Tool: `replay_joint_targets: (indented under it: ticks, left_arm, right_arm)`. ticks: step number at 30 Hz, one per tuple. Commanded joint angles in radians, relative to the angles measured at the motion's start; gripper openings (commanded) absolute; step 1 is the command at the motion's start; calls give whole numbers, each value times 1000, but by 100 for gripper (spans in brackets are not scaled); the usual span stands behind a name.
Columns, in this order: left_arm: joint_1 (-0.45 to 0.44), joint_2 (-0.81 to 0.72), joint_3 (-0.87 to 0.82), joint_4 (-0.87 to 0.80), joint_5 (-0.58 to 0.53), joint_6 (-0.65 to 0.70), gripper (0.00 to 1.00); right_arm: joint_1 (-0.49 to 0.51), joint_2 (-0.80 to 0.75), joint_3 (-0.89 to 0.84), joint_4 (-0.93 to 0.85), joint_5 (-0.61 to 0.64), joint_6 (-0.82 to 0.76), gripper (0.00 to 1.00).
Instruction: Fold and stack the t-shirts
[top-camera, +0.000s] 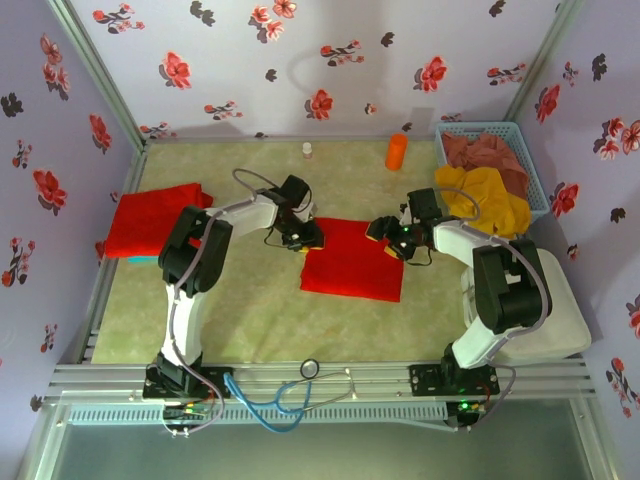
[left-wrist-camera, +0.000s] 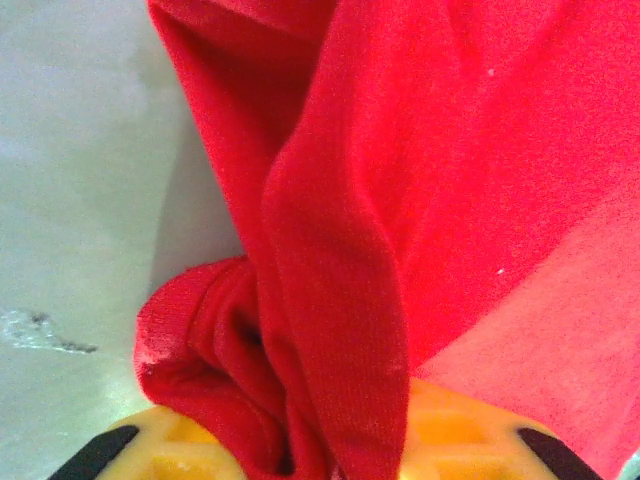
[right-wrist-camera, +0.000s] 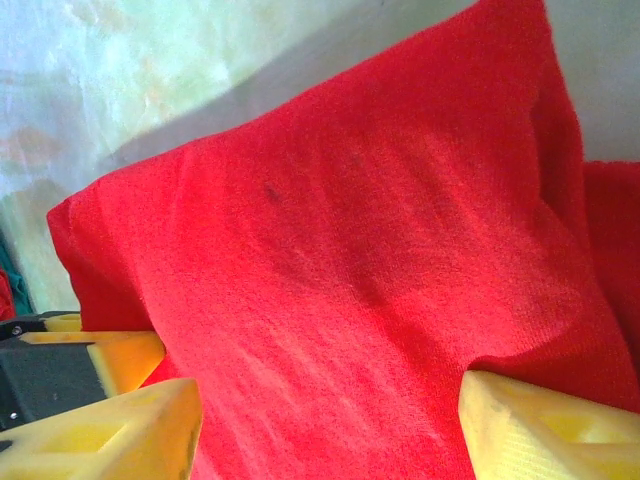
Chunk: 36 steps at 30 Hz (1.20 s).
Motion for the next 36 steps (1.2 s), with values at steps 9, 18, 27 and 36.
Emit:
replay_joint_targets:
  ticks: [9,18,27,36]
  left_arm:
    - [-3,-90,-84,18,-23,54,9]
    - [43,-227,-117,-59,-138,127,0]
    - [77,-271,-59,-167,-154,158,0]
    - [106,-316,-5,-297,-214,209,0]
  right_arm:
    - [-19,-38,3,-31,-20,1,68]
    - [-38,-116,34,-89,-18,-5,68]
    - [-54,-147,32,-98,-20,-5,68]
    - [-60,-142,24,-87,-25,-2,68]
